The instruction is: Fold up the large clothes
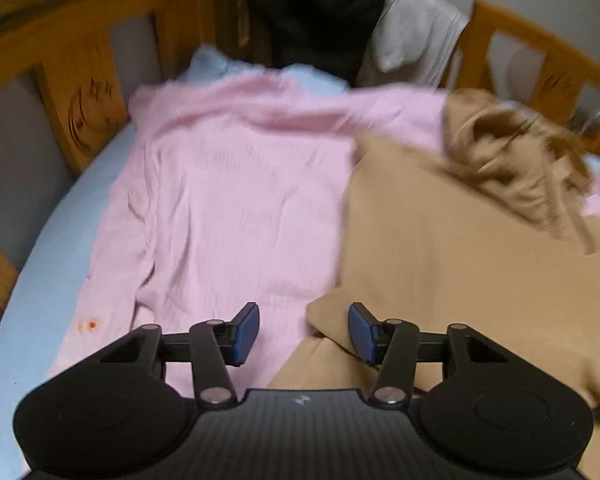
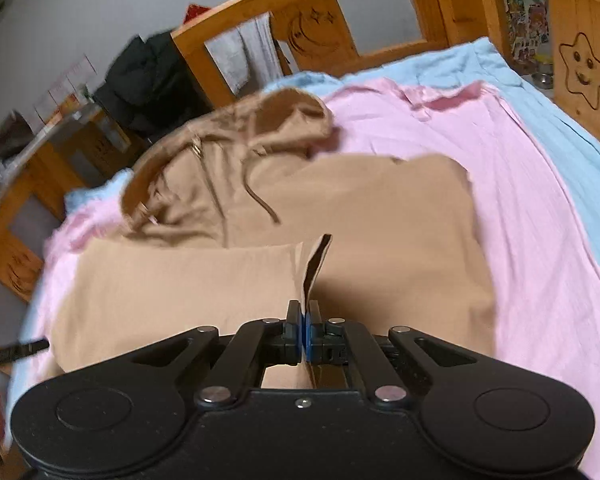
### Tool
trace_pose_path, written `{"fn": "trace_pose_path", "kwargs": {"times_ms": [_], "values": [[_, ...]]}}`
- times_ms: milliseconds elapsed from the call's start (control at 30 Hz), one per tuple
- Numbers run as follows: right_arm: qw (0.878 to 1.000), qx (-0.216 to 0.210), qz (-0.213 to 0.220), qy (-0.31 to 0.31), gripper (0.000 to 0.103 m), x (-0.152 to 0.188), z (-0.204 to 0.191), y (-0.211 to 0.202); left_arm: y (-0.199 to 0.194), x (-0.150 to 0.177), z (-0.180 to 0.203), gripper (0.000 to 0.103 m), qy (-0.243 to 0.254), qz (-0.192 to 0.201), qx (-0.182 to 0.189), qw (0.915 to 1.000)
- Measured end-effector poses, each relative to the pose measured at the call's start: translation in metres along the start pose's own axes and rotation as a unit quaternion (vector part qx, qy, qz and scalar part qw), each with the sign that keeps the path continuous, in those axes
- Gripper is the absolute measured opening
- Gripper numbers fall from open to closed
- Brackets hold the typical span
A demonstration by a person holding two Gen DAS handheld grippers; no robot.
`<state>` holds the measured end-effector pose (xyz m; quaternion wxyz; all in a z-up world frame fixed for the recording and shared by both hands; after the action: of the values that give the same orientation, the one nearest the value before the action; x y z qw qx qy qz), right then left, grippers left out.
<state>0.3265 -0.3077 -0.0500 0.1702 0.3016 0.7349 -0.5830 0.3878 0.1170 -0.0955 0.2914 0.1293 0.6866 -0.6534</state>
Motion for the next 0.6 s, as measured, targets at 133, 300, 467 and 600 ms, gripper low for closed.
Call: {"fn": "trace_pose_path", "kwargs": {"times_ms": [133, 300, 467, 600], "values": [[0.997, 0.056, -0.012, -0.053, 0.009, 0.020, -0.001, 0.028, 0.024, 0.006, 0.004, 0.062, 0.003, -0.008, -0.019, 0.9998], [0.990, 0.087, 0.013, -0.108, 0.044, 0.025, -0.015, 0.017, -0.002, 0.009, 0.005, 0.061, 0.006, 0.006, -0.019, 0.9998], [0.961, 0.075, 0.054, -0.259, 0.058, 0.049, -0.055, -0.012, -0.029, 0.019, 0.020, 0.069, 0.056, 0.047, 0.005, 0.9973], [0.935, 0.087, 0.012, -0.343, 0.061, 0.081, -0.072, 0.008, -0.010, 0.026, 0.041, 0.069, 0.079, 0.020, -0.001, 0.9967]]}}
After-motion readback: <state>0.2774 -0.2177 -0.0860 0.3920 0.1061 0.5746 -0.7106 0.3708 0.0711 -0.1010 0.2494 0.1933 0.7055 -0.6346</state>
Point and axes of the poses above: each gripper's, at about its wrist camera, not at the fingertips, and y roughly the way its jaws point, z to its right, x to its underside, the point moved 2 cm from there along y, roughly the way its jaws point, and after that the axes turned 2 degrees about -z, right-handed, at the moved point
